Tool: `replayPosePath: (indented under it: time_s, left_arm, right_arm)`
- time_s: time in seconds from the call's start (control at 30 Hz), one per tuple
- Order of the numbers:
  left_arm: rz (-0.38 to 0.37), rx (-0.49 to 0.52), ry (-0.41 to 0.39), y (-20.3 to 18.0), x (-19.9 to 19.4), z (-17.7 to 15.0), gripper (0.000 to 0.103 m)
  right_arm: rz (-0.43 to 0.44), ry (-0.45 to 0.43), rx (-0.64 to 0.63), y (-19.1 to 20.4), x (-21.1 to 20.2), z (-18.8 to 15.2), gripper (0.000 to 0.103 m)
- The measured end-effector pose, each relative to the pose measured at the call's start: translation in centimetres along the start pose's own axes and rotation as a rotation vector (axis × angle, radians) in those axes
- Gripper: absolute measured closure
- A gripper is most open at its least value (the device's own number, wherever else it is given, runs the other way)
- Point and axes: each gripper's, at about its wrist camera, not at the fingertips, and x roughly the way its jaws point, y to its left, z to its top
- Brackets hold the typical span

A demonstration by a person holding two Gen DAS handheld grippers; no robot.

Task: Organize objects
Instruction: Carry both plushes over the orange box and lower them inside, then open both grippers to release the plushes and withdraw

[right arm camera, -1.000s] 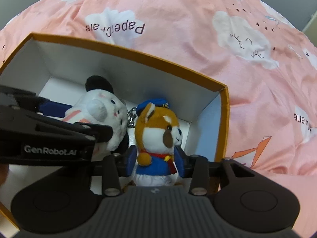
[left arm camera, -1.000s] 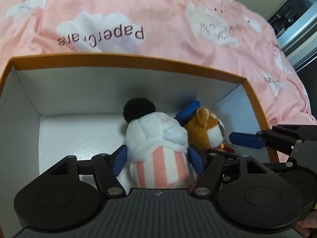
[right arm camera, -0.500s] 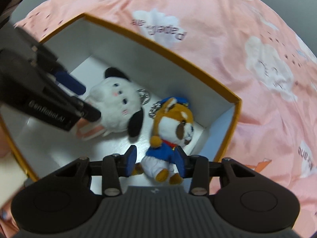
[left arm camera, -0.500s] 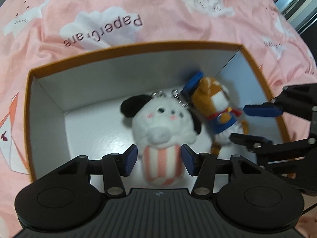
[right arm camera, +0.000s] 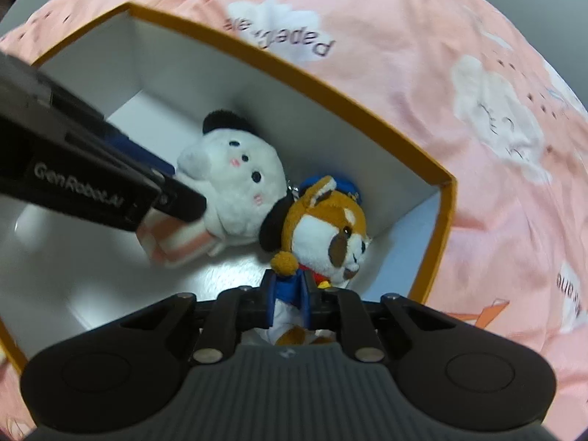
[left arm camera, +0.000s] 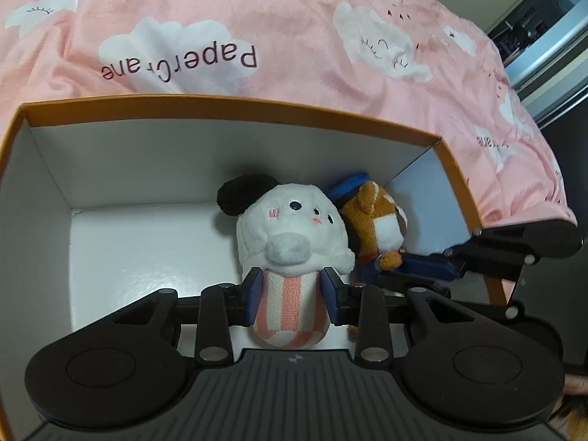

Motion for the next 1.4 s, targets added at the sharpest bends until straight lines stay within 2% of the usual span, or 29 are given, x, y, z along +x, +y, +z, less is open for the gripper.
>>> replayPosePath:
  time_s: [0.13, 0.27, 0.4, 0.57, 0.63, 0.73, 0.87, 1.0, 1.03, 1.17, 1.27, 1.3, 1.4]
  left_arm:
    - [-0.002, -0.009, 0.005, -0.9, 0.6, 0.0, 0.066]
    - [0.001, -0.033, 0.003, -1.2, 1.1, 0.0, 0.066]
    - [0.029, -0.055, 0.028, -1.7, 1.5, 0.1, 0.066]
    - [0.074, -0.017, 0.004, -2.5, 1.0, 0.0, 0.063]
    - [0.104, 0.002, -0.032, -2.6, 0.3, -0.5, 0.063]
    - [0.164, 0.03, -0.147, -3.3, -1.7, -1.9, 0.063]
    - [0.178, 0.044, -0.308, -4.6, -5.2, -4.6, 0.063]
    - [0.196, 0.102, -0.425, -6.5, -9.2, -8.2, 0.063]
    - [0.199, 0.116, -0.442, -7.0, -10.0, -9.1, 0.063]
    - [0.212, 0.164, -0.451, -8.6, -12.7, -11.9, 0.063]
    - [0.2, 0.185, -0.447, -9.1, -14.3, -14.2, 0.064]
    - [0.193, 0.188, -0.437, -9.1, -14.7, -14.8, 0.064]
    - [0.167, 0.196, -0.397, -8.2, -16.0, -16.8, 0.064]
  right_arm:
    - [-0.023, -0.016, 0.077, 0.0, -0.2, 0.1, 0.093]
    - [-0.047, -0.016, 0.037, 0.3, 0.5, 0.5, 0.093]
    - [-0.032, -0.019, 0.047, -0.6, 0.7, -0.3, 0.092]
    - [-0.041, -0.041, 0.042, -0.3, -0.2, -0.7, 0.091]
    - [-0.036, -0.055, 0.047, -0.1, -0.7, -1.0, 0.083]
    - [-0.028, -0.102, 0.088, 0.0, -2.5, -1.7, 0.072]
    - [-0.048, -0.183, 0.129, 0.8, -5.1, -3.3, 0.071]
    - [-0.041, -0.298, 0.188, 1.8, -8.2, -5.6, 0.055]
    - [-0.038, -0.318, 0.212, 2.2, -9.0, -6.2, 0.054]
    - [-0.026, -0.398, 0.305, 3.6, -12.2, -9.3, 0.054]
    - [-0.04, -0.461, 0.334, 5.3, -13.8, -11.4, 0.05]
    - [-0.041, -0.471, 0.332, 5.9, -14.3, -12.1, 0.048]
    - [-0.045, -0.474, 0.349, 7.7, -15.0, -13.9, 0.033]
